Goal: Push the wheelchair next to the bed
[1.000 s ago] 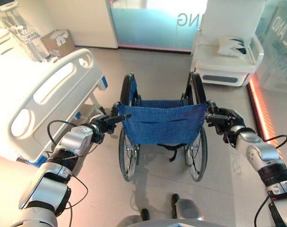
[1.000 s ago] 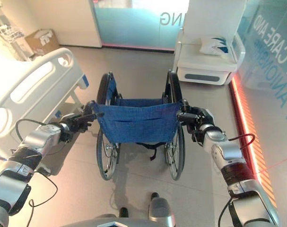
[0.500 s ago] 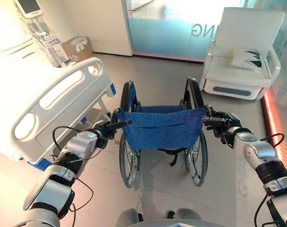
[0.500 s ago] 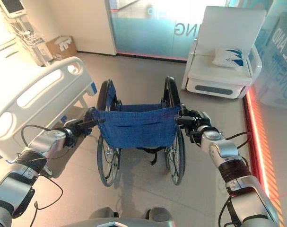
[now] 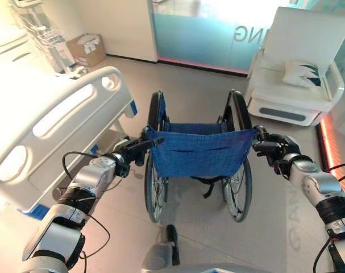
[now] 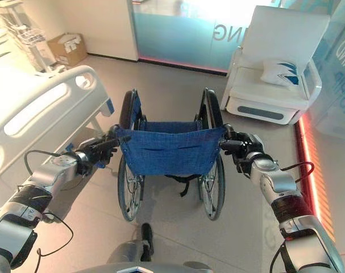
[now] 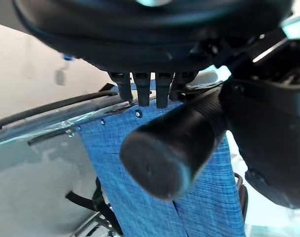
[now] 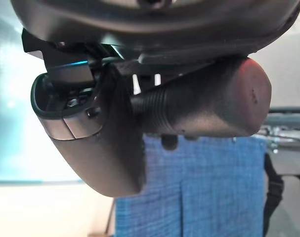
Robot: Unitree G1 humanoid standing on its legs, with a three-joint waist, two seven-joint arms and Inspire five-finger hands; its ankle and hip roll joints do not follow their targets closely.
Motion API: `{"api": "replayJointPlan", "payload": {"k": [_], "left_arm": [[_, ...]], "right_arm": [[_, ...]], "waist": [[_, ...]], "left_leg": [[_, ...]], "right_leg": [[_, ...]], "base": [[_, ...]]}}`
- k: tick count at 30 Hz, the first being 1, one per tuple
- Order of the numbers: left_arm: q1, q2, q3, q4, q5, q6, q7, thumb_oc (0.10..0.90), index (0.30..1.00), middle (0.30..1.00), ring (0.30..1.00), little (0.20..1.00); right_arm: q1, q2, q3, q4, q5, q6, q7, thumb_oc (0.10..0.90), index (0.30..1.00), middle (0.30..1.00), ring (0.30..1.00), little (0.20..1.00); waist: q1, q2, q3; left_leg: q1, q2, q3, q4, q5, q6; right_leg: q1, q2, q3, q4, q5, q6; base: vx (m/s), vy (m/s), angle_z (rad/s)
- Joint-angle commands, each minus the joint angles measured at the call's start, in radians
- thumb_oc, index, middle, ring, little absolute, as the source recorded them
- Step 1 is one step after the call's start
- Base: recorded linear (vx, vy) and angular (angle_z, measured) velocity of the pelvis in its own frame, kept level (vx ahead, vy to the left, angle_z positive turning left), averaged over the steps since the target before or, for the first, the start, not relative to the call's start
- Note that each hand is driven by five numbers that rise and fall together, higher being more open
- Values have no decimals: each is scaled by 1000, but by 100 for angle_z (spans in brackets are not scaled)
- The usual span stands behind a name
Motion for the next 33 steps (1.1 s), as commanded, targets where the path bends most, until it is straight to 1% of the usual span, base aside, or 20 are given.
{"api": "replayJointPlan", "payload": {"k": [1,2,3,4,6,7,8,10,11,13,14,18,23,26,27,28,29,31,32,33], "left_arm": [[-2,-17,-35,121,49,-3,35,400,300,300,300,300],[-2,-17,-35,121,49,-3,35,400,300,300,300,300],[-2,-35,-40,130,52,-3,47,400,300,300,300,300],[-2,-41,-44,132,52,-2,53,400,300,300,300,300],[-4,-52,-45,134,49,3,63,400,300,300,300,300],[-3,-57,-46,135,46,4,69,400,300,300,300,300],[-7,-70,-44,146,51,3,76,400,300,300,300,300],[-8,-80,-36,154,65,4,77,400,300,300,300,300],[-5,-80,-28,158,72,-6,74,400,300,300,300,300],[2,-80,-25,157,74,-16,76,400,300,300,300,300],[12,-80,-25,147,77,-25,78,400,300,300,300,300],[22,-81,-35,117,76,-27,63,400,300,300,300,300],[40,-84,-40,82,103,-13,7,400,300,300,300,300],[43,-117,-72,82,116,-14,-24,400,300,300,300,300],[42,-118,-73,80,116,-10,-27,400,300,300,300,300],[39,-118,-80,83,104,-7,-31,400,300,300,300,300],[39,-118,-87,76,100,4,-31,400,300,300,300,300],[39,-115,-94,66,89,9,-22,400,300,300,300,300],[43,-108,-94,56,80,7,-19,400,300,300,300,300],[43,-104,-93,49,75,8,-13,400,300,300,300,300]], "right_arm": [[23,108,55,-68,-23,-55,124,400,300,300,300,300],[23,108,55,-68,-23,-55,124,400,300,300,300,300],[44,120,51,-67,-50,-66,128,400,300,300,300,300],[55,122,48,-71,-59,-69,128,400,300,300,300,300],[67,118,46,-71,-69,-78,135,400,300,300,300,300],[70,117,46,-69,-72,-79,138,400,300,300,300,300],[64,125,47,-60,-84,-79,145,400,300,300,300,300],[46,129,52,-45,-85,-77,149,400,300,300,300,300],[26,123,52,-46,-82,-68,151,400,300,300,300,300],[20,115,53,-47,-77,-68,151,400,300,300,300,300],[14,106,53,-51,-73,-70,148,400,300,300,300,300],[8,90,46,-70,-67,-88,122,400,300,300,300,300],[-2,83,10,-54,-107,-93,122,400,300,300,300,300],[-28,61,2,-16,-111,-79,111,400,300,300,300,300],[-34,59,1,-11,-113,-76,116,400,300,300,300,300],[-56,50,9,6,-108,-70,123,400,300,300,300,300],[-72,49,20,17,-111,-68,124,400,300,300,300,300],[-87,46,30,20,-109,-60,119,400,300,300,300,300],[-99,38,40,21,-113,-55,115,400,300,300,300,300],[-104,34,46,21,-113,-54,111,400,300,300,300,300]], "waist": [[2,-30,-14],[2,-30,-14],[1,-26,-23],[-5,-19,-24],[-17,-7,-23],[-23,-14,-21],[-26,-9,-15],[-29,-3,-9],[-36,7,1],[-43,4,9],[-61,-5,21],[-101,-27,38],[-112,-28,37],[-142,-24,10],[-142,-22,7],[-145,-14,-4],[-144,-4,-16],[-142,3,-22],[-139,5,-26],[-136,-4,-27]], "left_leg": [[-75,-48,-9,117,-61,48],[-75,-48,-9,117,-61,48],[-45,-67,-4,98,-78,71],[-30,-71,-3,92,-85,78],[1,-73,-1,83,-97,85],[22,-90,-12,82,-118,83],[53,-92,-16,74,-128,87],[81,-89,-22,68,-134,82],[105,-78,-23,61,-128,81],[121,-81,-28,61,-138,77],[144,-91,-37,65,-162,74],[212,-127,-69,70,-252,78],[278,-127,-80,73,-307,86],[291,-120,-120,111,-325,87],[296,-115,-121,115,-327,84],[308,-91,-129,155,-321,59],[307,-60,-131,229,-256,23],[300,-42,-137,296,-195,-5],[269,-26,-136,420,-104,-42],[235,-25,-129,501,-64,-55]], "right_leg": [[29,-86,-144,95,130,93],[29,-87,-144,95,130,93],[-18,-141,-157,246,225,111],[-49,-151,-150,322,253,112],[-110,-172,-158,419,280,104],[-126,-194,-152,450,264,113],[-159,-216,-180,421,254,104],[-181,-210,-199,357,226,95],[-226,-183,-226,248,240,78],[-255,-175,-232,192,247,82],[-309,-155,-217,113,289,99],[-427,-135,-192,-14,417,158],[-453,-130,-245,-54,450,166],[-453,-124,-161,8,421,140],[-451,-125,-163,23,411,137],[-439,-118,-158,43,384,121],[-414,-104,-170,43,355,94],[-394,-88,-176,40,333,73],[-357,-66,-175,26,307,42],[-336,-67,-175,17,296,27]], "base": [[198,148,-27],[273,232,-35],[300,260,-27],[348,295,-17],[241,191,10],[332,174,20],[345,79,15],[257,-10,-6],[152,-50,-23],[181,-69,-6],[235,-93,11],[364,-130,43],[342,-199,33],[279,-234,42],[337,-294,83],[358,-363,89],[353,-370,91],[264,-297,79],[274,-337,56],[283,-353,40]]}}
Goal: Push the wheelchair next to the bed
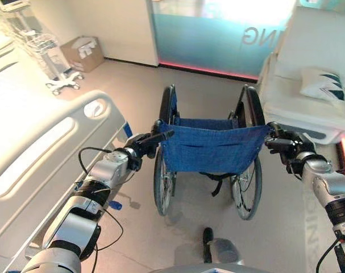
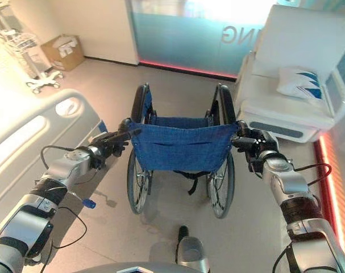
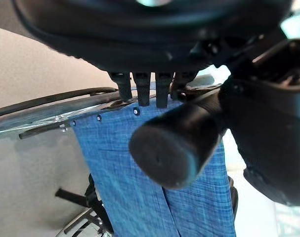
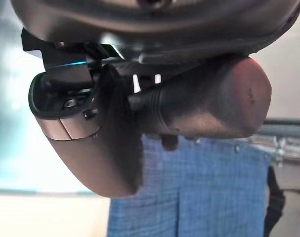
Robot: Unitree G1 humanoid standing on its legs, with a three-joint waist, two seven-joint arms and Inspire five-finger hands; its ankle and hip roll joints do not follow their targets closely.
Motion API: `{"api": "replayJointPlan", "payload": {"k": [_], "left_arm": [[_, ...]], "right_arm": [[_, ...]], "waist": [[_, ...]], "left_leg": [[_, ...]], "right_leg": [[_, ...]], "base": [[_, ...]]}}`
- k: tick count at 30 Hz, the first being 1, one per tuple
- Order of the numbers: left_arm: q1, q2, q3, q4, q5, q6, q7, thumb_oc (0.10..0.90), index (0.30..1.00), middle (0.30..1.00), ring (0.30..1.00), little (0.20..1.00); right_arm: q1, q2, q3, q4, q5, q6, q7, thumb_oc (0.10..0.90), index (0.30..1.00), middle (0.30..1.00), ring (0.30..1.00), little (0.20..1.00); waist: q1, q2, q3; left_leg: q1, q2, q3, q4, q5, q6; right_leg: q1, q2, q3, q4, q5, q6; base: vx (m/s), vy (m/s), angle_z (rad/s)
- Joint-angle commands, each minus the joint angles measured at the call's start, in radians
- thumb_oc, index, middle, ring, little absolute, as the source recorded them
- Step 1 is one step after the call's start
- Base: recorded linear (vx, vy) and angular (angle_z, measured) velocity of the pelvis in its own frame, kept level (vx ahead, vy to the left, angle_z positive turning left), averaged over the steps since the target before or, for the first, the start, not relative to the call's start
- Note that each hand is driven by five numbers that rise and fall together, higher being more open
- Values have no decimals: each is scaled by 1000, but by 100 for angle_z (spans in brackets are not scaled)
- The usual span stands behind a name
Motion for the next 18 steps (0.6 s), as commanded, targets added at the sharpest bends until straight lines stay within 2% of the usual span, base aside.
{"api": "replayJointPlan", "payload": {"k": [1,2,4,5,6,7,8,10,11,12,13,15,16,17,18], "left_arm": [[113,24,-79,-27,23,39,-5,400,300,300,300,300],[108,30,-73,-35,5,34,12,400,300,300,300,300],[104,34,-66,-36,-5,28,23,400,300,300,300,300],[100,33,-61,-39,-9,27,32,400,300,300,300,300],[94,36,-54,-42,-13,28,38,400,300,300,300,300],[95,47,-41,-49,-29,20,47,400,300,300,300,300],[95,52,-34,-53,-35,17,49,400,300,300,300,300],[94,56,-34,-62,-47,14,55,400,300,300,300,300],[94,54,-31,-60,-46,8,51,400,300,300,300,300],[105,56,-30,-76,-51,3,54,400,300,300,300,300],[120,57,-31,-97,-50,7,62,400,300,300,300,300],[136,59,-25,-117,-43,16,69,400,300,300,300,300],[141,65,-20,-120,-35,19,65,400,300,300,300,300],[152,74,-9,-117,-18,27,58,400,300,300,300,300],[157,81,-6,-110,-16,27,54,400,300,300,300,300]], "right_arm": [[-97,78,124,-11,3,-47,77,400,300,300,300,300],[-115,78,133,-2,1,-41,74,400,300,300,300,300],[-122,77,134,6,4,-39,75,400,300,300,300,300],[-127,78,134,4,8,-30,68,400,300,300,300,300],[-131,82,133,3,13,-21,62,400,300,300,300,300],[-134,93,134,6,9,-24,59,400,300,300,300,300],[-136,99,135,8,5,-26,58,400,300,300,300,300],[-137,101,137,6,6,-27,51,400,300,300,300,300],[-134,102,138,6,5,-32,45,400,300,300,300,300],[-116,98,135,1,2,-43,41,400,300,300,300,300],[-96,93,130,-2,0,-54,45,400,300,300,300,300],[-77,89,119,-6,-1,-60,56,400,300,300,300,300],[-74,87,115,-2,-4,-62,65,400,300,300,300,300],[-86,94,120,26,-16,-69,90,400,300,300,300,300],[-94,101,128,41,-11,-72,98,400,300,300,300,300]], "waist": [[78,-27,-28],[92,-39,-14],[101,-41,-5],[108,-42,3],[117,-41,12],[127,-42,22],[133,-36,29],[144,-32,41],[153,-22,41],[176,-4,40],[190,-7,33],[207,-7,23],[221,-4,20],[233,-21,1],[246,-24,-9]], "left_leg": [[-48,-60,107,365,282,-51],[-134,-43,115,539,268,-52],[-184,-21,126,575,264,-51],[-215,-15,130,551,253,-41],[-242,-12,136,499,243,-29],[-248,-11,166,377,239,-13],[-252,-6,193,276,254,-11],[-270,-9,222,181,261,-8],[-293,-17,240,87,287,-15],[-335,-33,275,-107,364,-32],[-349,-53,270,-211,387,-47],[-366,-58,266,-269,409,-46],[-379,-49,273,-261,421,-37],[-363,-80,259,-224,372,-17],[-364,-84,249,-199,354,-7]], "right_leg": [[43,11,38,-49,27,-60],[82,9,39,-42,-1,-82],[106,13,37,-36,-18,-91],[126,17,38,-32,-30,-92],[148,26,45,-29,-43,-92],[179,38,60,-33,-56,-84],[197,54,66,-34,-67,-83],[225,68,74,-38,-77,-81],[243,86,69,-44,-84,-79],[306,120,76,-66,-103,-73],[361,124,88,-83,-134,-60],[396,133,96,-97,-148,-58],[410,140,96,-103,-150,-64],[429,115,106,-101,-183,-48],[438,105,106,-95,-197,-43]], "base": [[298,-338,14],[252,-262,-3],[209,-151,-37],[255,-93,-35],[367,-65,-18],[429,-37,-6],[400,-11,-6],[289,15,-2],[496,43,-1],[699,67,10],[653,52,5],[353,7,-32],[419,10,-30],[455,12,-24],[454,33,-30]]}}
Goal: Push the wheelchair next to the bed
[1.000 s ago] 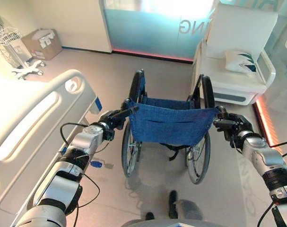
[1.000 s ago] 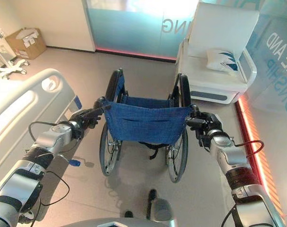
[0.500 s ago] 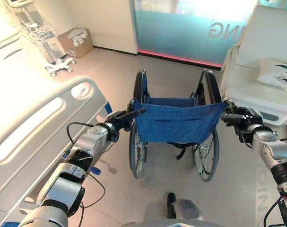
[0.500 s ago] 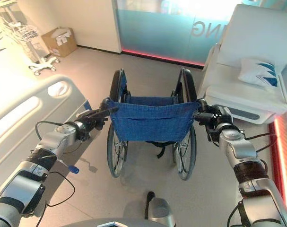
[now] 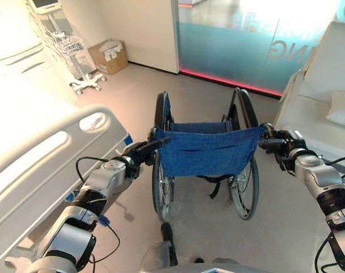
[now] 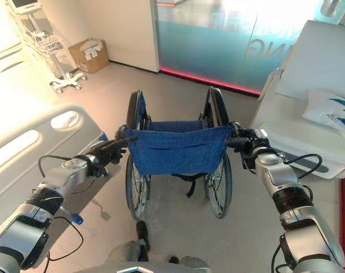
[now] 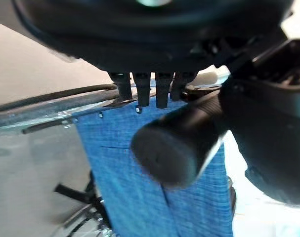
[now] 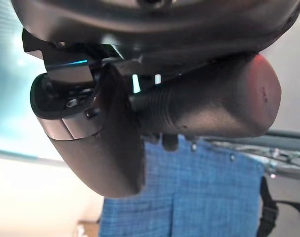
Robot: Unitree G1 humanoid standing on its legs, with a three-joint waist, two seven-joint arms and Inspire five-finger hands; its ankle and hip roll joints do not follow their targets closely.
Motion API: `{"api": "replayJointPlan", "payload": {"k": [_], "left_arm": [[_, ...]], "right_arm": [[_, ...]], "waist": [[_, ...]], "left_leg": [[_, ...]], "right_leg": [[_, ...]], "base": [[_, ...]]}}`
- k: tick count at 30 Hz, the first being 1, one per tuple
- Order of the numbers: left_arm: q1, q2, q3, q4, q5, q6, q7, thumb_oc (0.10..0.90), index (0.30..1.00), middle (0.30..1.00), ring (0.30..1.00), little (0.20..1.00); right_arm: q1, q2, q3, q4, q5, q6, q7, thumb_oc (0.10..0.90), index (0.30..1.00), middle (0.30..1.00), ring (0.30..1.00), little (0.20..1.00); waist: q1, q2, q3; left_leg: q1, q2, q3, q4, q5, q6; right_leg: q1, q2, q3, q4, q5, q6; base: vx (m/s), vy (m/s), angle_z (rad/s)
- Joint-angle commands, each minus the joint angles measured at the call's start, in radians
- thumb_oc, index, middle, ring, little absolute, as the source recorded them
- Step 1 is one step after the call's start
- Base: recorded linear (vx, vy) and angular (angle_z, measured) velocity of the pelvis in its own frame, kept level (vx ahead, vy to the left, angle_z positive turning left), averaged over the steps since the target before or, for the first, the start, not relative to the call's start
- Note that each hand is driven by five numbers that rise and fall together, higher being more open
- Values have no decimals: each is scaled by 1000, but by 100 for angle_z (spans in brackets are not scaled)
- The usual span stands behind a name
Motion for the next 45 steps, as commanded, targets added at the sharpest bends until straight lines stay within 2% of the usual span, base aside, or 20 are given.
{"api": "replayJointPlan", "payload": {"k": [1,4,5,6,7,10,12,13,15,19,22,27,30,33,34,36,38,42,44,45], "left_arm": [[28,30,-39,8,47,-4,-4,400,300,300,300,300],[19,32,-34,45,54,-9,-31,400,300,300,300,300],[11,23,-40,58,58,-9,-27,400,300,300,300,300],[9,21,-41,61,57,-10,-26,400,300,300,300,300],[-7,12,-54,81,57,-12,-19,400,300,300,300,300],[-22,1,-60,93,54,-4,-21,400,300,300,300,300],[-32,-8,-64,100,60,-2,-31,400,300,300,300,300],[-43,-15,-69,103,72,-3,-46,400,300,300,300,300],[-46,-15,-77,92,84,-7,-64,400,300,300,300,300],[-34,5,-97,33,92,-4,-72,400,300,300,300,300],[-33,9,-104,14,98,9,-83,400,300,300,300,300],[-39,-10,-108,13,127,27,-101,400,300,300,300,300],[-31,-5,-112,14,95,53,-94,400,300,300,300,300],[-10,-6,-101,32,99,49,-96,400,300,300,300,300],[-10,-6,-100,32,99,49,-96,400,300,300,300,300],[-3,-8,-95,36,96,32,-81,400,300,300,300,300],[-8,-23,-97,36,95,14,-63,400,300,300,300,300],[-20,-39,-99,45,77,-8,-33,400,300,300,300,300],[-18,-40,-91,44,60,-9,-26,400,300,300,300,300],[-15,-43,-84,44,44,-8,-21,400,300,300,300,300]], "right_arm": [[-33,60,26,-41,20,-87,101,400,300,300,300,300],[-36,80,32,-15,-1,-91,122,400,300,300,300,300],[-29,95,32,-6,-6,-103,125,400,300,300,300,300],[-27,97,32,-5,-8,-106,127,400,300,300,300,300],[-18,104,29,-9,-21,-111,143,400,300,300,300,300],[-15,90,24,-15,-21,-102,185,400,300,300,300,300],[-29,90,25,-3,-15,-99,193,400,300,300,300,300],[-59,89,25,18,2,-98,191,400,300,300,300,300],[-84,80,20,35,23,-114,192,400,300,300,300,300],[-91,60,18,26,61,-138,186,400,300,300,300,300],[-119,51,16,26,60,-119,216,400,300,300,300,300],[-170,41,31,69,36,-100,253,400,300,300,300,300],[-189,31,55,81,2,-96,272,400,300,300,300,300],[-232,15,95,86,-7,-87,273,400,300,300,300,300],[-233,15,96,86,-7,-87,273,400,300,300,300,300],[-260,17,114,98,-21,-87,266,400,300,300,300,300],[-276,21,123,105,-31,-81,230,400,300,300,300,300],[-272,38,124,102,-45,-76,187,400,300,300,300,300],[-279,49,128,107,-54,-74,178,400,300,300,300,300],[-286,58,131,107,-54,-66,173,400,300,300,300,300]], "waist": [[43,-17,0],[80,-36,-23],[88,-39,-33],[89,-39,-35],[80,-25,-35],[54,7,-30],[48,-3,-19],[49,11,-10],[43,8,9],[3,-29,43],[-19,-35,60],[-11,-50,43],[-15,-46,26],[-10,-42,9],[-11,-41,9],[-5,-48,14],[-4,-52,27],[7,-29,48],[16,-22,47],[34,-8,53]], "left_leg": [[-45,-83,-20,51,45,56],[-46,-104,-30,129,-37,108],[-12,-126,-43,118,-53,137],[-7,-131,-46,115,-54,141],[33,-148,-82,107,-65,155],[93,-137,-98,99,-69,165],[132,-158,-121,104,-105,167],[147,-141,-132,103,-94,165],[179,-144,-175,112,-116,155],[215,-168,-240,141,-193,142],[260,-162,-285,150,-243,143],[269,-130,-316,205,-274,125],[314,-69,-311,220,-266,87],[286,-10,-314,358,-132,40],[284,-9,-315,361,-133,40],[221,-5,-283,508,-96,38],[149,15,-207,620,-92,41],[149,-19,-175,471,-104,48],[146,-40,-158,389,-90,48],[119,-63,-120,277,-58,42]], "right_leg": [[100,-94,101,58,-33,161],[125,-155,51,119,-41,193],[84,-219,12,279,51,243],[73,-230,10,304,63,252],[-8,-272,32,517,140,268],[-135,-268,36,680,187,246],[-169,-320,21,649,156,245],[-202,-316,-6,535,149,215],[-243,-317,-4,383,157,213],[-356,-337,96,89,341,285],[-396,-330,136,3,378,304],[-350,-338,154,70,328,305],[-332,-320,124,128,279,293],[-279,-266,91,125,219,224],[-279,-265,89,125,219,224],[-246,-246,73,122,191,184],[-201,-227,36,129,157,149],[-142,-193,10,139,116,152],[-123,-177,4,133,107,154],[-81,-150,-10,117,94,152]], "base": [[386,29,-58],[349,83,-53],[269,135,-23],[390,236,-12],[265,166,3],[326,136,8],[369,-30,42],[251,-194,43],[236,-241,33],[279,-327,42],[279,-263,47],[247,-395,51],[231,-390,68],[180,-338,67],[195,-390,56],[181,-329,56],[204,-265,45],[219,-108,25],[224,-58,32],[384,-82,26]]}}
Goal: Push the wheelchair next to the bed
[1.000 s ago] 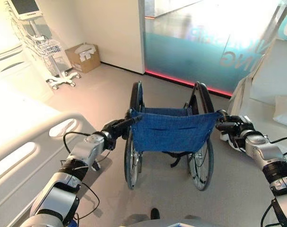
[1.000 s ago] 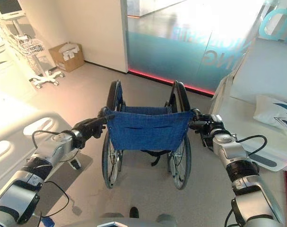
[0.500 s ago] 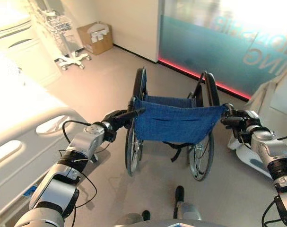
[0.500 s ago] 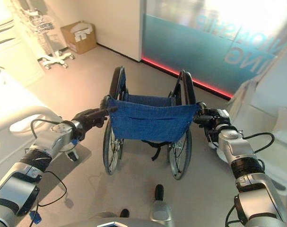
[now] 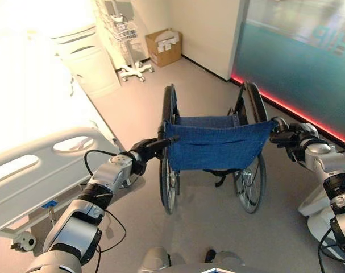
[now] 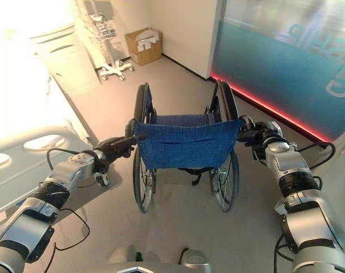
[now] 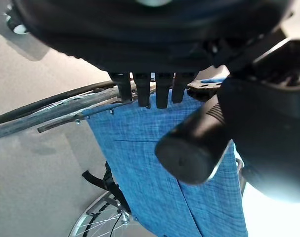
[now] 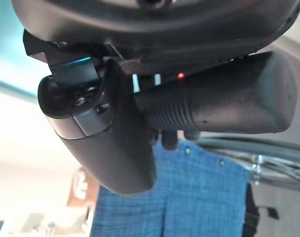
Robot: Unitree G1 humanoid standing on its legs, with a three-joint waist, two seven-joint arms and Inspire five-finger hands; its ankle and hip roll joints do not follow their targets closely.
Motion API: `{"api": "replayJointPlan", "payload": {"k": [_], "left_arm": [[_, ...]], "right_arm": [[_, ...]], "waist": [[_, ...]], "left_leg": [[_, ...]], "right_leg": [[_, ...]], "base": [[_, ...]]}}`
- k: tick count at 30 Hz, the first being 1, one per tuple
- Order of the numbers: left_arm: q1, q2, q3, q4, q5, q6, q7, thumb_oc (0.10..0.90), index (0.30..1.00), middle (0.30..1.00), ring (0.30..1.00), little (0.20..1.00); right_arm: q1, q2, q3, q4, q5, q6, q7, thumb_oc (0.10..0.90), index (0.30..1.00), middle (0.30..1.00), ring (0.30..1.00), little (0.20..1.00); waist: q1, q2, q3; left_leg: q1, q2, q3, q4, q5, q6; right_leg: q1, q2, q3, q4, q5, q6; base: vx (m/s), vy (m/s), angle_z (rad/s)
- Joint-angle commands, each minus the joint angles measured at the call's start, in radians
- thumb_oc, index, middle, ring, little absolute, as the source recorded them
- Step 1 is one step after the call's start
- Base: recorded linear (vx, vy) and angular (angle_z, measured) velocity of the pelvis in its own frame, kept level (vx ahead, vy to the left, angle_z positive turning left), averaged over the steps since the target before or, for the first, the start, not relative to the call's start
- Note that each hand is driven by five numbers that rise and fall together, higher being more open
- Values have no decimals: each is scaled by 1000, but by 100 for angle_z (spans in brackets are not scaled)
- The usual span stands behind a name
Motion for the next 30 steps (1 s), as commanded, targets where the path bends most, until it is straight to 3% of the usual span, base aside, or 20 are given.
{"api": "replayJointPlan", "payload": {"k": [1,3,5,7,9,10,11,12,13,14,16,17,19,20,22,23,24,26,30], "left_arm": [[68,7,-40,12,1,-26,48,400,300,300,300,300],[86,9,-44,1,2,-34,49,400,300,300,300,300],[93,18,-46,-17,-14,-28,46,400,300,300,300,300],[98,21,-36,-32,-39,-8,46,400,300,300,300,300],[107,13,-18,-23,-47,5,62,400,300,300,300,300],[108,12,-17,-20,-49,6,64,400,300,300,300,300],[115,5,-9,-8,-33,7,56,400,300,300,300,300],[120,-3,0,6,-25,5,57,400,300,300,300,300],[119,-10,1,17,-26,3,55,400,300,300,300,300],[119,-11,1,18,-25,2,54,400,300,300,300,300],[124,-15,-13,42,4,2,17,400,300,300,300,300],[125,-15,-15,44,6,1,14,400,300,300,300,300],[121,-20,-27,64,23,-8,-4,400,300,300,300,300],[115,-23,-33,70,35,-10,-11,400,300,300,300,300],[109,-25,-38,76,44,-17,-19,400,300,300,300,300],[102,-23,-51,72,45,-24,-22,400,300,300,300,300],[101,-22,-55,69,45,-26,-22,400,300,300,300,300],[95,-17,-72,52,36,-30,-10,400,300,300,300,300],[101,-9,-76,24,34,-21,-6,400,300,300,300,300]], "right_arm": [[-99,103,92,-103,24,-72,83,400,300,300,300,300],[-82,106,93,-94,17,-88,87,400,300,300,300,300],[-67,102,91,-84,8,-107,103,400,300,300,300,300],[-69,106,92,-62,-13,-124,132,400,300,300,300,300],[-83,132,106,-33,-29,-141,167,400,300,300,300,300],[-83,136,107,-30,-34,-143,175,400,300,300,300,300],[-79,153,104,-25,-35,-149,183,400,300,300,300,300],[-76,165,99,-17,-43,-158,195,400,300,300,300,300],[-74,173,98,-15,-54,-161,197,400,300,300,300,300],[-74,173,98,-15,-54,-161,196,400,300,300,300,300],[-43,167,82,-39,-59,-161,196,400,300,300,300,300],[-42,165,81,-41,-58,-161,198,400,300,300,300,300],[-53,166,79,-36,-56,-159,211,400,300,300,300,300],[-64,168,80,-32,-57,-160,213,400,300,300,300,300],[-75,167,80,-29,-56,-160,213,400,300,300,300,300],[-80,159,76,-31,-46,-170,207,400,300,300,300,300],[-78,156,75,-33,-41,-172,203,400,300,300,300,300],[-67,143,71,-54,-24,-197,186,400,300,300,300,300],[-71,127,60,-103,-17,-186,158,400,300,300,300,300]], "waist": [[94,27,-11],[120,33,-10],[138,31,-14],[152,24,-21],[182,9,-42],[185,6,-44],[213,-13,-58],[239,-30,-72],[241,-34,-77],[241,-34,-77],[217,-9,-72],[214,-7,-71],[203,4,-63],[197,9,-58],[189,23,-54],[162,20,-36],[153,16,-30],[109,-8,-13],[74,-16,2]], "left_leg": [[-58,-69,96,-241,103,26],[-124,-85,146,-364,180,3],[-142,-90,170,-417,207,2],[-152,-94,176,-374,186,21],[-150,-109,160,-330,116,68],[-150,-109,161,-321,106,74],[-160,-117,162,-275,62,106],[-148,-131,164,-272,37,143],[-131,-140,163,-283,30,161],[-131,-141,164,-285,30,162],[-48,-154,95,-320,27,178],[-39,-156,85,-321,25,178],[7,-159,31,-327,13,177],[23,-157,3,-325,9,170],[27,-143,-20,-320,22,167],[61,-156,-81,-305,-5,164],[69,-160,-94,-300,-16,163],[93,-188,-150,-276,-77,162],[141,-186,-226,-242,-155,158]], "right_leg": [[26,68,65,35,13,49],[105,104,72,10,-26,49],[145,113,62,6,-58,44],[154,113,60,14,-82,37],[165,96,61,40,-120,44],[167,93,60,43,-125,44],[189,57,26,76,-122,66],[196,1,-21,170,-49,121],[173,-35,-35,264,8,150],[170,-38,-34,268,7,153],[28,-115,3,606,132,193],[13,-124,5,619,133,191],[-40,-160,9,563,104,165],[-59,-156,17,475,74,149],[-77,-131,16,383,77,122],[-147,-131,70,240,125,129],[-168,-134,90,202,148,137],[-260,-156,194,40,280,187],[-314,-150,259,-70,324,208]], "base": [[625,-126,39],[520,-99,16],[388,-65,-24],[370,-54,-44],[361,-24,-66],[319,-19,-53],[345,30,-29],[388,84,-22],[244,102,-12],[298,146,-14],[427,128,29],[445,-8,78],[348,-140,65],[175,-177,28],[205,-223,20],[299,-269,37],[374,-352,62],[324,-308,71],[312,-281,79]]}}
